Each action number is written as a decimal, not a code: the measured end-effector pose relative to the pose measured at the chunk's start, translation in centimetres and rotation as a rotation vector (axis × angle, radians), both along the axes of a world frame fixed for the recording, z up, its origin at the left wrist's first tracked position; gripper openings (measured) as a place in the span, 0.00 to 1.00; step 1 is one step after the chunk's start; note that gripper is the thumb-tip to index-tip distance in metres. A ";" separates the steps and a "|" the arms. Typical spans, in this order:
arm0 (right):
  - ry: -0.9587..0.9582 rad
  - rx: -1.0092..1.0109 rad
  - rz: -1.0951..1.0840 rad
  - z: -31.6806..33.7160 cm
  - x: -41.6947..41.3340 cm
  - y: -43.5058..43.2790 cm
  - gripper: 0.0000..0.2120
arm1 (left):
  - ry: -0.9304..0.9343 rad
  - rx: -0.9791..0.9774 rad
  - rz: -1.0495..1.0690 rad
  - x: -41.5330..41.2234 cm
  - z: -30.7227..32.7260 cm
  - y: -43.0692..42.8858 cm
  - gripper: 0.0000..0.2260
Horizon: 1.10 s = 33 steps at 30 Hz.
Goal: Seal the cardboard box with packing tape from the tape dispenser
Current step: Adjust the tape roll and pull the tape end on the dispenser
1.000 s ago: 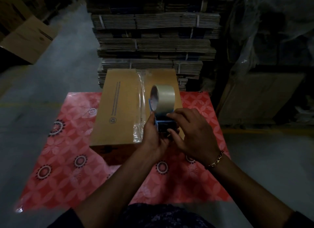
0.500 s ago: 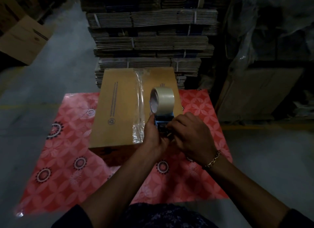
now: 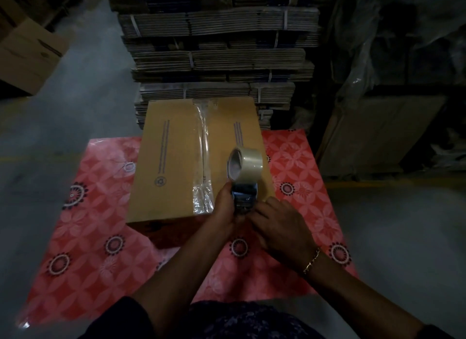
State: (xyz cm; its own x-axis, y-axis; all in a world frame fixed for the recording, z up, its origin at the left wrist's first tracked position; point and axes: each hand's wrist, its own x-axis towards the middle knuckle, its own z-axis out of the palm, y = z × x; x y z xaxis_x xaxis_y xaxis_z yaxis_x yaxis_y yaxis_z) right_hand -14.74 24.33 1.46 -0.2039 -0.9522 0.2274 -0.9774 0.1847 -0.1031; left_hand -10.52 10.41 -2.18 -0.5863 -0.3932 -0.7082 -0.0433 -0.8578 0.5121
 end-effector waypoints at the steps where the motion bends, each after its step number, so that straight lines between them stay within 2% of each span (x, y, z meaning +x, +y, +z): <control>1: -0.013 0.026 -0.019 -0.5 0.0 0.2 0.06 | -0.051 -0.044 -0.029 0.0 -0.3 0.1 0.19; 3: -0.034 0.050 -0.055 -1.1 0.1 0.5 0.07 | -0.107 -0.140 -0.072 -0.1 -0.4 0.0 0.19; 7: -0.054 0.067 -0.091 -1.8 0.3 0.6 0.07 | -0.131 -0.350 -0.080 -0.1 0.0 -1.4 0.12; 12: -0.087 0.063 -0.126 -2.0 -0.3 0.5 0.09 | -0.304 -0.584 -0.131 0.1 -1.4 -2.7 0.11; 17: -0.082 0.058 -0.122 -2.6 -0.3 0.5 0.07 | -0.513 -1.092 -0.317 1.1 -2.4 -3.4 0.08; 20: -0.079 0.040 -0.109 -3.1 0.1 0.5 0.07 | -0.623 -1.275 -0.391 1.2 -2.7 -3.8 0.12; 22: -0.076 0.035 -0.107 -3.4 0.2 0.6 0.09 | -0.580 -1.296 -0.391 1.7 -2.9 -3.8 0.12; 24: -0.077 0.035 -0.107 -3.3 0.3 0.7 0.09 | -0.427 -1.338 -0.325 3.0 -2.9 -3.4 0.13; 28: -0.102 0.012 -0.097 -3.4 0.4 0.7 0.09 | -0.153 -1.535 -0.401 7.2 -2.2 -1.5 0.25; 30: -0.114 0.013 -0.094 -3.4 0.5 0.6 0.10 | -0.139 -1.597 -0.461 8.6 -1.8 -0.7 0.31; 33: -0.124 0.031 -0.093 -3.5 0.7 0.6 0.10 | -0.172 -1.776 -0.576 9.0 -2.4 -0.1 0.27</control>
